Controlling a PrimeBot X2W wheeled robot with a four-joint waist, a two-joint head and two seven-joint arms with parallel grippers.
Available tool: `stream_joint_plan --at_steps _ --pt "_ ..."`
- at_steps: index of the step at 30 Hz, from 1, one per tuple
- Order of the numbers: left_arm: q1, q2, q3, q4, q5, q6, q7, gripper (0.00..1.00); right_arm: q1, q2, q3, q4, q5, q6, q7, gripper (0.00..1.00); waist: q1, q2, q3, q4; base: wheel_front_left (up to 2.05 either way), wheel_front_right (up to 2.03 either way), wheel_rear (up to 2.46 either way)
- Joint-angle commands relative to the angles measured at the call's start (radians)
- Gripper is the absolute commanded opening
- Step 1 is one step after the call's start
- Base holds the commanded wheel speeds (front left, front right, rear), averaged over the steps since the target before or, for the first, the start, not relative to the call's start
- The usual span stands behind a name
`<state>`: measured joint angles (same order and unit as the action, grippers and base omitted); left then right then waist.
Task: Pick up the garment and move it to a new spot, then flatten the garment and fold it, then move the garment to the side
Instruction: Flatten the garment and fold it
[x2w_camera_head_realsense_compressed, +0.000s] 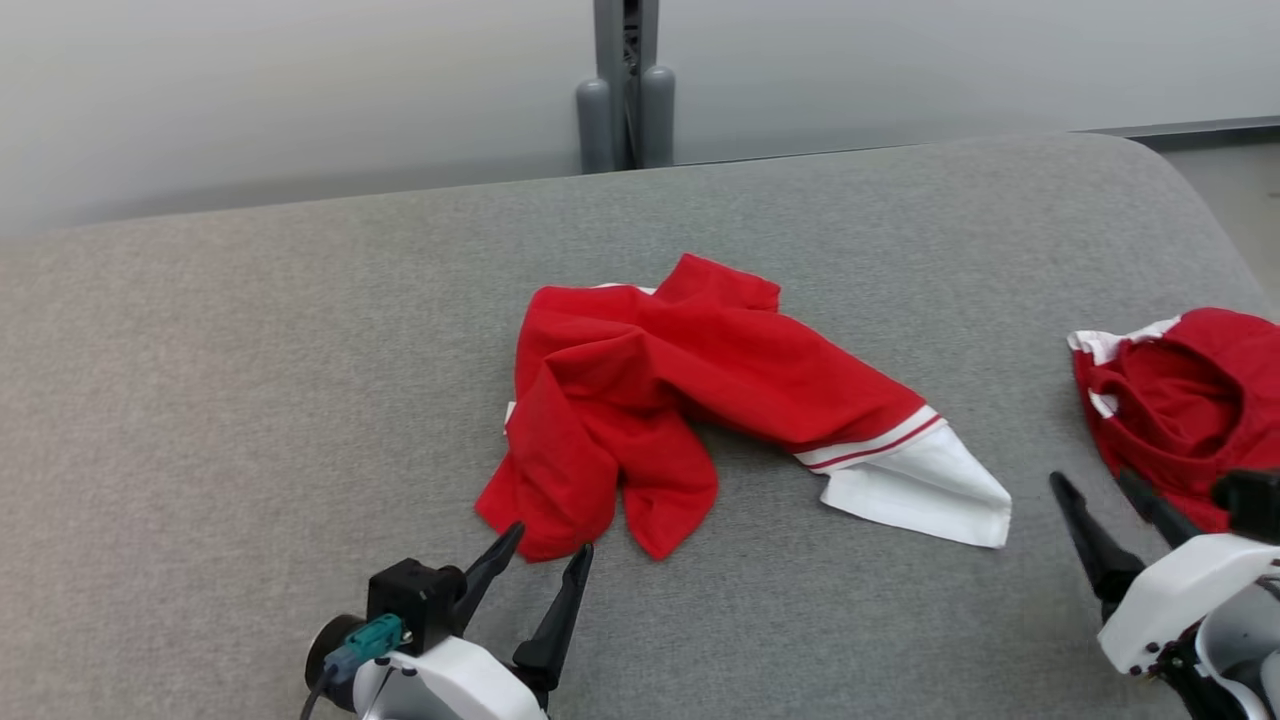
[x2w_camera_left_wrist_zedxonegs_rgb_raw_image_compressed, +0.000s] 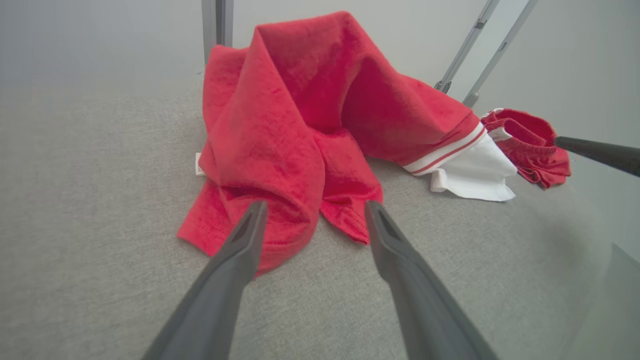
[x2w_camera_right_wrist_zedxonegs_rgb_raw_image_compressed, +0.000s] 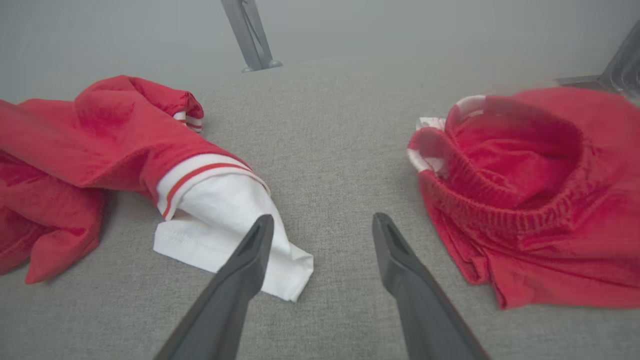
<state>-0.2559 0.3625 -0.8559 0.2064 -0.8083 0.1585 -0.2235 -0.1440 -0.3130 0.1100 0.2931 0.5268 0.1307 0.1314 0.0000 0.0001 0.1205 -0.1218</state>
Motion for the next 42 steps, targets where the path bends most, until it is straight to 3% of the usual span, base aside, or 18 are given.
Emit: stream_joint_plan --at_steps 1,13,14,15,16,25,27,29,35,42 --pt "-0.015 -0.004 0.000 0.019 -0.001 -0.005 0.002 1.00 0.014 0.001 -0.017 -0.023 -0.011 0.000 -0.005 1.00 0.0000 -0.0001 -0.004 -0.015 0.00 0.00 0.00" --pt "-0.148 -0.111 0.018 0.339 -0.007 -0.002 0.000 1.00 0.086 0.088 -0.103 -0.271 -0.059 0.000 0.044 1.00 0.0000 -0.0001 0.019 -0.111 0.00 0.00 0.00" --pt "-0.156 -0.116 0.017 0.359 -0.003 -0.004 -0.004 0.65 0.090 0.095 -0.107 -0.282 -0.064 0.000 0.044 1.00 0.0000 -0.0001 0.021 -0.115 0.00 0.00 0.00" --pt "-0.164 -0.117 0.018 0.375 -0.001 -0.009 -0.006 0.39 0.092 0.101 -0.111 -0.293 -0.066 0.000 0.046 1.00 0.0000 -0.0001 0.024 -0.118 0.00 0.00 0.00" --pt "-0.171 -0.117 0.022 0.388 0.000 -0.014 -0.011 0.00 0.095 0.107 -0.114 -0.303 -0.071 0.000 0.047 1.00 0.0000 -0.0001 0.026 -0.119 0.00 0.00 0.00" --pt "-0.246 -0.020 0.021 0.419 0.048 -0.044 -0.008 0.00 0.115 0.155 -0.141 -0.337 -0.085 0.000 0.029 1.00 0.0000 -0.0001 0.049 -0.103 0.00 0.00 0.00" --pt "-0.300 0.051 0.028 0.397 0.064 -0.061 0.023 0.00 0.112 0.167 -0.135 -0.335 -0.084 0.000 0.021 1.00 0.0000 -0.0001 0.061 -0.101 0.00 0.00 0.00" --pt "-0.320 0.076 0.027 0.388 0.071 -0.066 0.038 0.00 0.108 0.170 -0.132 -0.332 -0.084 0.000 0.019 1.00 0.0000 -0.0001 0.066 -0.102 0.00 0.00 0.00" --pt "-0.453 0.215 0.022 0.349 0.088 -0.155 0.172 0.00 0.074 0.174 -0.102 -0.316 -0.072 0.000 0.005 1.00 0.0000 -0.0001 0.103 -0.129 0.00 0.00 0.00" --pt "-0.574 0.316 0.030 0.416 0.076 -0.237 0.284 0.00 0.006 0.165 -0.044 -0.283 -0.052 0.000 -0.025 1.00 0.0000 -0.0001 0.163 -0.193 0.00 0.00 0.00"
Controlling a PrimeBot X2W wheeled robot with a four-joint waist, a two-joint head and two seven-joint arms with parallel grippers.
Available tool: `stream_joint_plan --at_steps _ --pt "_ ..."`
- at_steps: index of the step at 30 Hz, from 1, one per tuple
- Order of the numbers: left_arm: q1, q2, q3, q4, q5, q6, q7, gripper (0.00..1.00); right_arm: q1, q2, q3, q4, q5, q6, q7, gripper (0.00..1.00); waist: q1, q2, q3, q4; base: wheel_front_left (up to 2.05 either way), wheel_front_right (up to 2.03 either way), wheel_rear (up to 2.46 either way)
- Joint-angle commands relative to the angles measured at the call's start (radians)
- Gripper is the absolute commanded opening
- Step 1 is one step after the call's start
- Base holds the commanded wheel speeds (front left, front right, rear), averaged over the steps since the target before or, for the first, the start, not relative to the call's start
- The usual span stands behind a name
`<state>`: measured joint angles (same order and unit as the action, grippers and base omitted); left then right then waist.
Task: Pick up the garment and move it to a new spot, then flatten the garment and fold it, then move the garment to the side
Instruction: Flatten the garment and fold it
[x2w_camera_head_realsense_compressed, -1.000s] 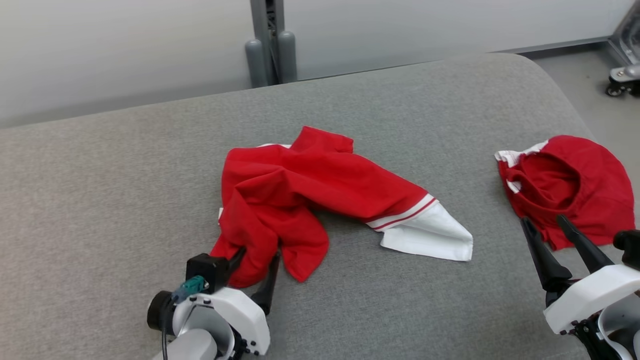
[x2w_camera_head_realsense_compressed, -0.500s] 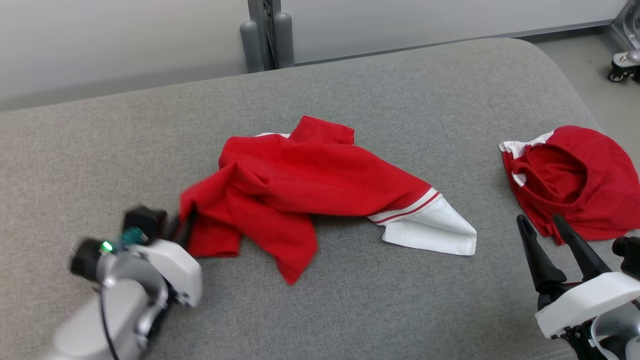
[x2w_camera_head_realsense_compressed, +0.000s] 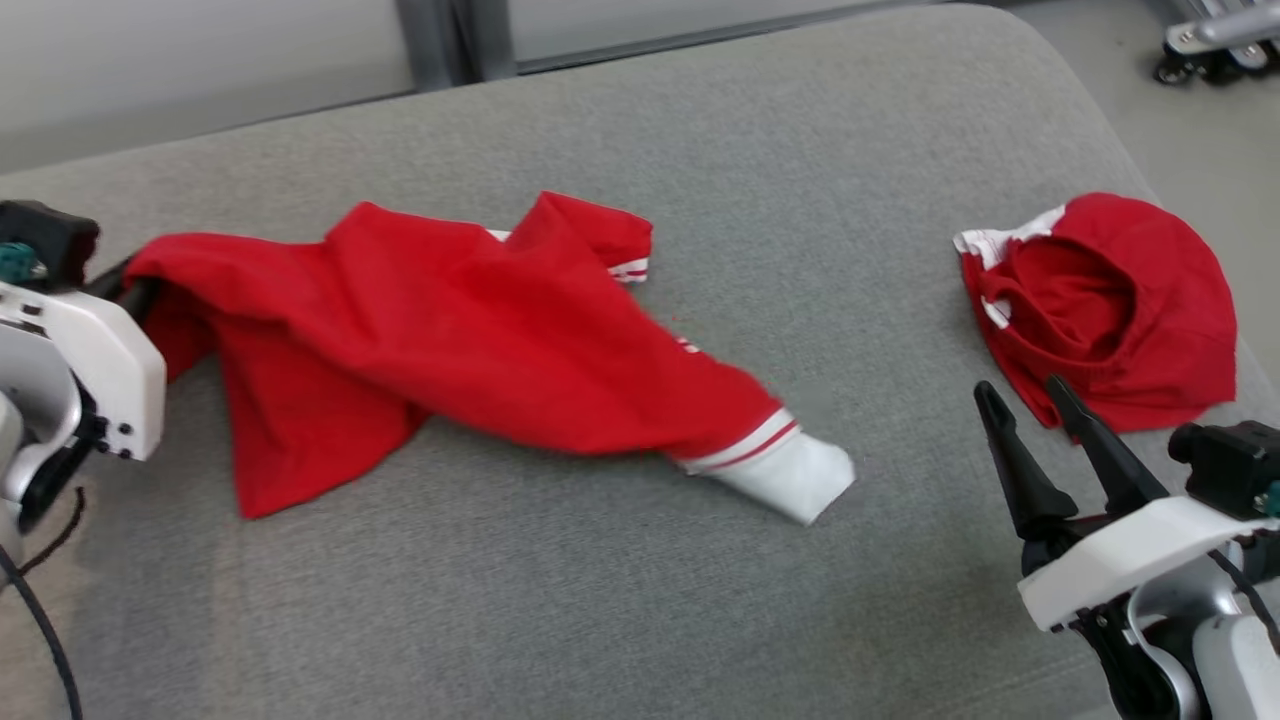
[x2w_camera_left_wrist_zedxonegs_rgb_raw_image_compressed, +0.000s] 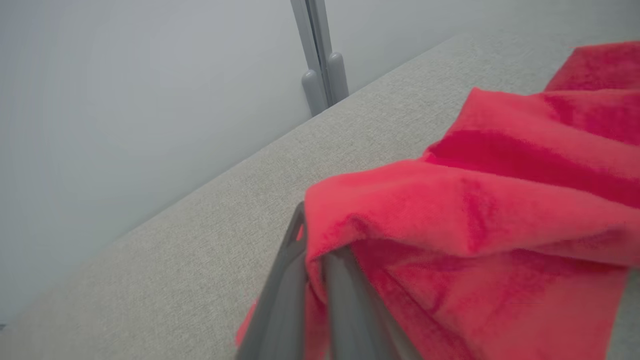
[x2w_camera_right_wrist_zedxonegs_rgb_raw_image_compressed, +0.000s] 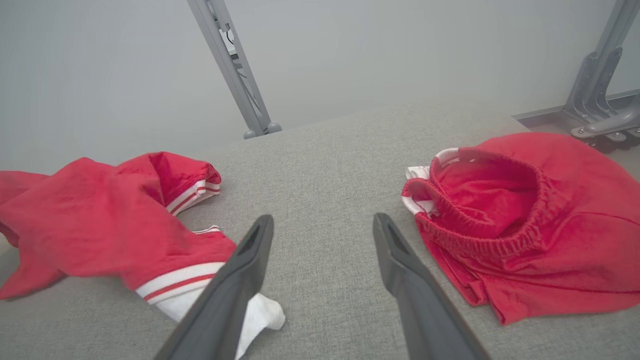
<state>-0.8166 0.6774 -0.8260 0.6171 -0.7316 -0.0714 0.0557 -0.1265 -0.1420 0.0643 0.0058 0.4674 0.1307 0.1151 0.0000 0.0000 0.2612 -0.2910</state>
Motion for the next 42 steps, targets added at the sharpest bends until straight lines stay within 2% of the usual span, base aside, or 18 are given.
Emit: stream_joint_plan --at_steps 1,5,6,7,8,11,16,23,26,35,38,42 --pt "-0.022 0.008 -0.003 0.018 0.000 -0.012 0.012 0.00 -0.020 -0.007 0.011 0.012 0.011 0.000 -0.014 1.00 0.0000 0.0000 0.028 -0.032 0.00 0.00 0.00" --pt "-0.049 0.011 -0.004 0.065 -0.010 -0.027 0.021 0.01 -0.047 -0.012 0.038 0.042 0.017 0.000 -0.034 1.00 0.0000 0.0000 0.040 -0.052 0.00 0.00 0.00" --pt "-0.055 0.010 -0.007 0.075 -0.008 -0.029 0.019 0.36 -0.051 -0.013 0.043 0.050 0.017 0.000 -0.039 1.00 0.0000 0.0000 0.041 -0.054 0.00 0.00 0.00" --pt "-0.059 0.008 -0.007 0.087 -0.005 -0.030 0.013 0.76 -0.054 -0.014 0.047 0.057 0.018 0.000 -0.042 1.00 0.0000 0.0000 0.041 -0.056 0.00 0.00 0.00" --pt "-0.065 0.005 -0.005 0.098 0.000 -0.025 0.003 1.00 -0.056 -0.015 0.052 0.064 0.020 0.000 -0.047 1.00 0.0000 0.0000 0.039 -0.056 0.00 0.00 0.00" --pt "-0.068 -0.013 -0.005 0.132 -0.005 -0.018 -0.014 1.00 -0.061 -0.018 0.057 0.084 0.024 0.000 -0.057 1.00 0.0000 0.0000 0.026 -0.047 0.00 0.00 0.00" --pt "-0.050 -0.032 -0.008 0.160 -0.031 -0.033 -0.011 1.00 -0.049 -0.028 0.054 0.096 0.028 0.000 -0.066 1.00 0.0000 0.0000 -0.011 -0.010 0.00 0.00 0.00" --pt "0.057 -0.039 0.031 0.083 -0.121 -0.034 -0.055 1.00 -0.006 -0.034 0.025 0.086 0.024 0.000 -0.062 1.00 0.0000 0.0000 -0.077 0.057 0.00 0.00 0.00" --pt "0.141 -0.042 0.038 0.003 -0.153 -0.008 -0.076 1.00 0.018 -0.029 0.013 0.078 0.022 0.000 -0.058 1.00 0.0000 0.0000 -0.100 0.085 0.00 0.00 0.00" --pt "0.400 -0.098 0.062 -0.231 -0.252 0.153 -0.120 1.00 0.062 -0.011 -0.003 0.045 0.013 0.000 -0.035 1.00 0.0000 0.0000 -0.124 0.126 0.00 0.00 0.00" --pt "0.437 -0.110 0.061 -0.245 -0.268 0.177 -0.119 1.00 0.068 -0.012 0.000 0.035 0.011 0.000 -0.026 1.00 0.0000 0.0000 -0.123 0.124 0.00 0.00 0.00" --pt "0.461 -0.138 0.072 -0.232 -0.309 0.175 -0.116 1.00 0.059 -0.015 0.006 0.026 0.009 0.000 -0.016 1.00 0.0000 0.0000 -0.121 0.110 0.00 0.00 0.00"
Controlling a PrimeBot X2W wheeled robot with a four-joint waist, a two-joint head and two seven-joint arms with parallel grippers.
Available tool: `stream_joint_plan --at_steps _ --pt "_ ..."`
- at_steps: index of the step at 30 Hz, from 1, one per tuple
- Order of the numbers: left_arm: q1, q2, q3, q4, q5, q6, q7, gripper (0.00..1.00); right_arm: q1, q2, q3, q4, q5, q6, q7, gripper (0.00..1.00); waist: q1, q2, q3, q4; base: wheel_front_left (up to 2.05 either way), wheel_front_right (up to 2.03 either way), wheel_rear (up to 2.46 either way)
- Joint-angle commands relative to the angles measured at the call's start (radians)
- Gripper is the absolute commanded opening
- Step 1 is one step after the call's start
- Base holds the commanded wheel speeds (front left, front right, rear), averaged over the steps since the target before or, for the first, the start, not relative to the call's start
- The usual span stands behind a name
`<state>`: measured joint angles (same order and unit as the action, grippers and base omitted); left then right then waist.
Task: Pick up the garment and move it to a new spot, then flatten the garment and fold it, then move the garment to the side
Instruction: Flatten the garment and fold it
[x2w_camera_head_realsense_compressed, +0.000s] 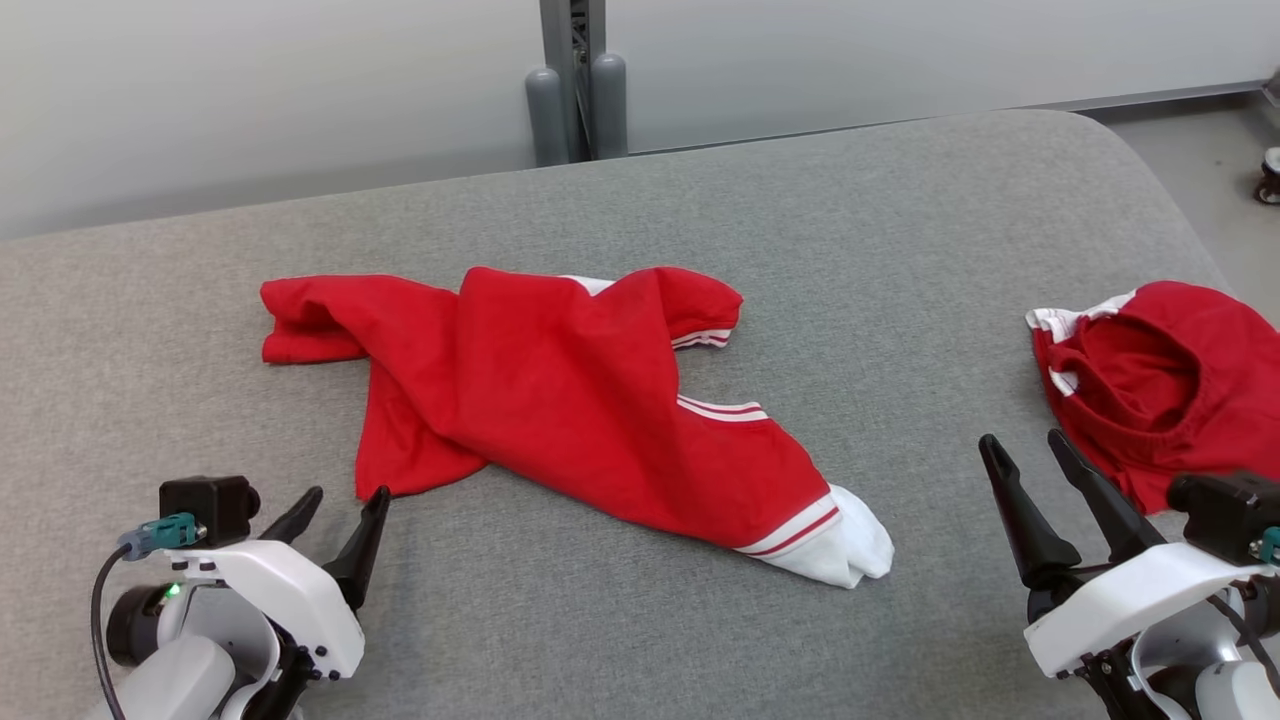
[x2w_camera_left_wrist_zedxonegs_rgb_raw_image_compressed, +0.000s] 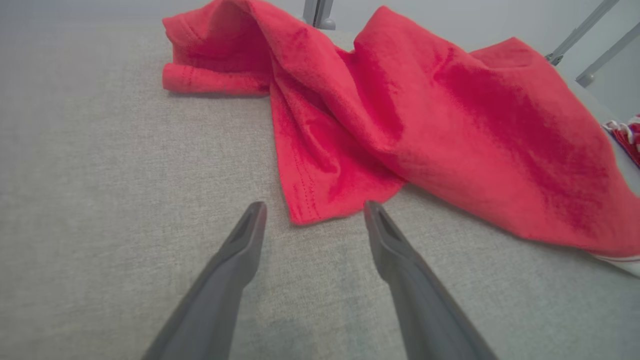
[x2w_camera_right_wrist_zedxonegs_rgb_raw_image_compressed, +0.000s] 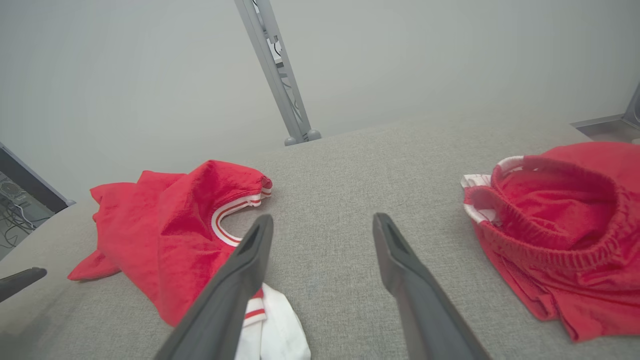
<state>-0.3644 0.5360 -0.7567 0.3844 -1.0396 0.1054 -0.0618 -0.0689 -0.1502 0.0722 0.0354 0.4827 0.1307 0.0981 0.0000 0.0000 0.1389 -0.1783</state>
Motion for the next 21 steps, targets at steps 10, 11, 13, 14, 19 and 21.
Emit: stream_joint_plan --at_steps 10,11,13,14,19,21 --pt "-0.018 -0.058 0.054 0.157 -0.081 -0.027 -0.018 1.00 0.000 -0.017 0.001 -0.021 -0.009 0.000 0.017 1.00 0.0000 0.0000 0.018 -0.062 0.00 0.00 0.00" --pt "-0.022 -0.065 0.057 0.174 -0.085 -0.032 -0.020 1.00 -0.001 -0.017 0.001 -0.023 -0.009 0.000 0.018 1.00 0.0000 0.0000 0.020 -0.067 0.00 0.00 0.00" --pt "-0.035 -0.078 0.057 0.207 -0.087 -0.043 -0.025 1.00 -0.002 -0.019 -0.001 -0.026 -0.009 0.000 0.022 1.00 0.0000 0.0000 0.025 -0.077 0.00 0.00 0.00" --pt "-0.042 -0.086 0.061 0.223 -0.092 -0.047 -0.029 1.00 -0.003 -0.018 -0.001 -0.028 -0.009 0.000 0.023 1.00 0.0000 0.0000 0.027 -0.081 0.00 0.00 0.00" --pt "-0.067 -0.124 0.067 0.298 -0.109 -0.075 -0.040 0.37 -0.003 -0.017 -0.003 -0.033 -0.009 0.000 0.023 1.00 0.0000 0.0000 0.034 -0.093 0.00 0.00 0.00" --pt "-0.072 -0.141 0.069 0.317 -0.116 -0.095 -0.045 0.00 -0.003 -0.016 -0.005 -0.033 -0.010 0.000 0.023 1.00 0.0000 0.0000 0.035 -0.094 0.00 0.00 0.00"
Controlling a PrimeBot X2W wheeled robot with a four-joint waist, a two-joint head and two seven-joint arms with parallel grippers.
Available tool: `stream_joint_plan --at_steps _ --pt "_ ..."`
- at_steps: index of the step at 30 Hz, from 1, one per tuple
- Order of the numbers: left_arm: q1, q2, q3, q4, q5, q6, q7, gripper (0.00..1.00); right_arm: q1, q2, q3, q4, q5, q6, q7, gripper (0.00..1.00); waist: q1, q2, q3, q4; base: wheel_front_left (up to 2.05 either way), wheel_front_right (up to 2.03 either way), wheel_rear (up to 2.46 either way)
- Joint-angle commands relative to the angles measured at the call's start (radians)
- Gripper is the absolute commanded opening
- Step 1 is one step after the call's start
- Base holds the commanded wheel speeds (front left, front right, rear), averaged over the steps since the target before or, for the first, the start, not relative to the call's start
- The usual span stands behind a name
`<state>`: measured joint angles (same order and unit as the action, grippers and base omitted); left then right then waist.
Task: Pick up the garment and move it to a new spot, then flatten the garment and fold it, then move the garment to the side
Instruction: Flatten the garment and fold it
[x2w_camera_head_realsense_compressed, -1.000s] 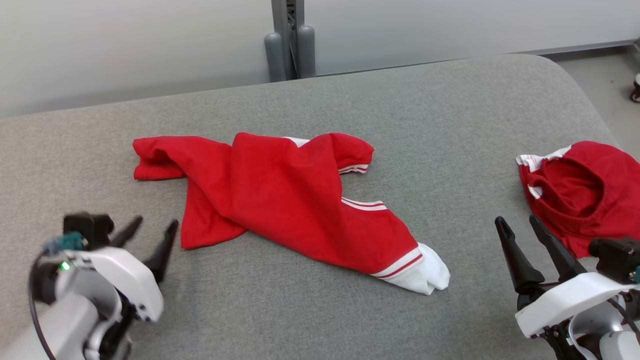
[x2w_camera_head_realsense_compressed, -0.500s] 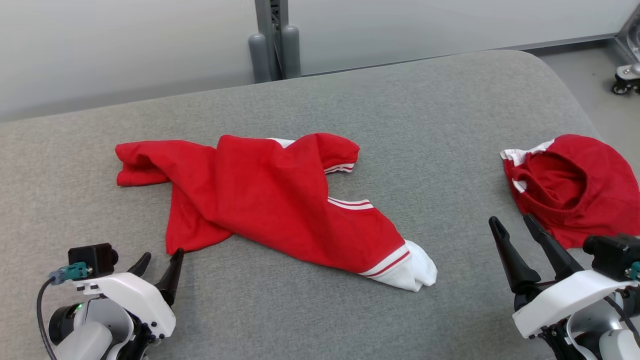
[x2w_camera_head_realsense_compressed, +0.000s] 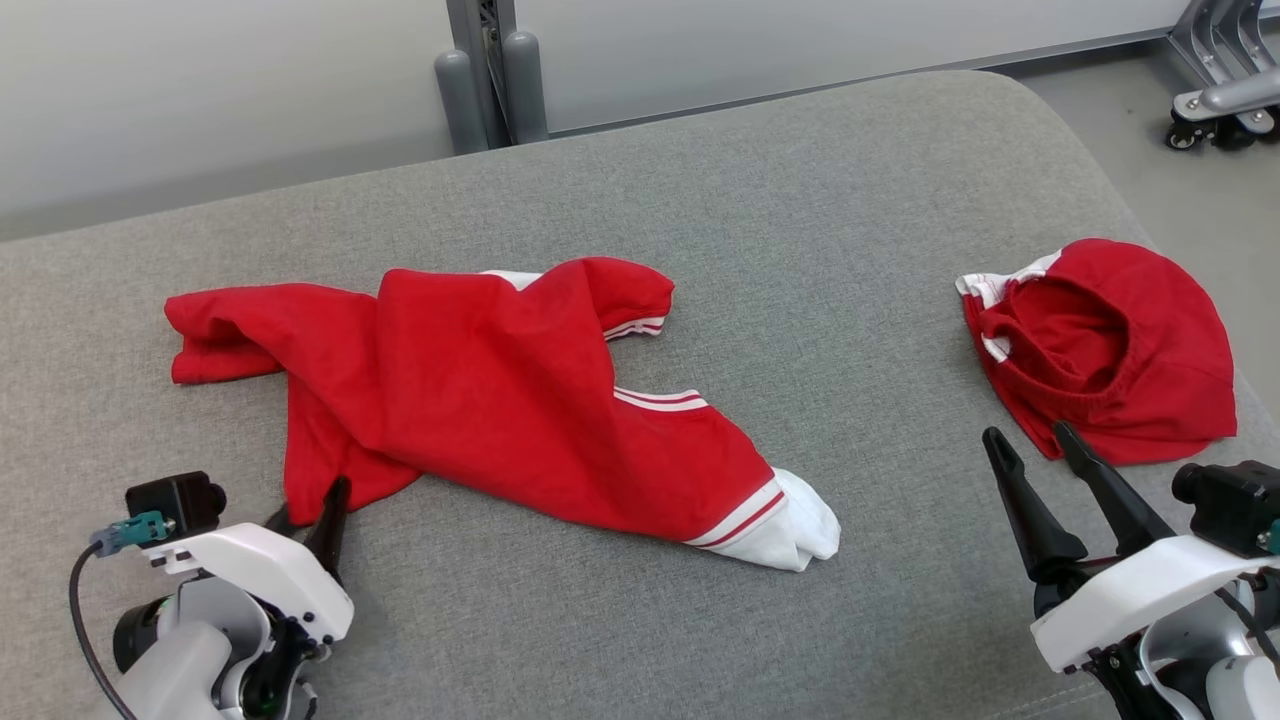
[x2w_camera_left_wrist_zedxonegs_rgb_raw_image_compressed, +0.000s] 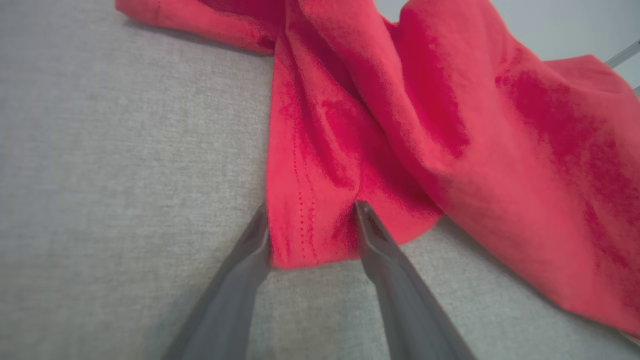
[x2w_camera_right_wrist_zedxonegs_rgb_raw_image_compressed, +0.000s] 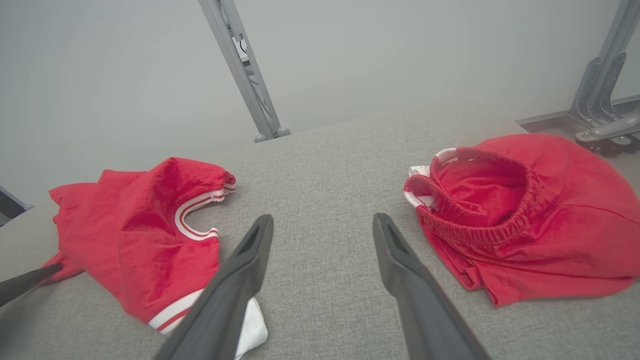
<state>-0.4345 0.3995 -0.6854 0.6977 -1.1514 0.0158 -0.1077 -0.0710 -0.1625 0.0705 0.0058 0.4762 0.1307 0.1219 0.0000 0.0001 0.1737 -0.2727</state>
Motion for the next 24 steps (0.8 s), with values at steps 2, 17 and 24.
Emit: stream_joint_plan --at_steps 2,17,24 --pt "-0.007 -0.013 0.002 0.014 -0.008 -0.024 -0.012 0.00 0.002 -0.002 -0.009 -0.004 -0.005 0.000 -0.002 1.00 0.0000 -0.0001 -0.001 0.004 0.00 0.00 0.00" --pt "0.145 0.033 0.034 -0.202 -0.054 -0.027 -0.067 0.00 0.031 -0.007 -0.008 -0.009 0.006 0.000 0.005 1.00 0.0000 -0.0001 -0.029 0.130 0.00 0.00 0.00" --pt "0.311 0.114 0.046 -0.446 -0.069 0.081 -0.064 0.00 0.029 -0.016 -0.001 -0.012 0.014 0.000 0.008 1.00 0.0000 -0.0001 -0.026 0.192 0.00 0.00 0.00"
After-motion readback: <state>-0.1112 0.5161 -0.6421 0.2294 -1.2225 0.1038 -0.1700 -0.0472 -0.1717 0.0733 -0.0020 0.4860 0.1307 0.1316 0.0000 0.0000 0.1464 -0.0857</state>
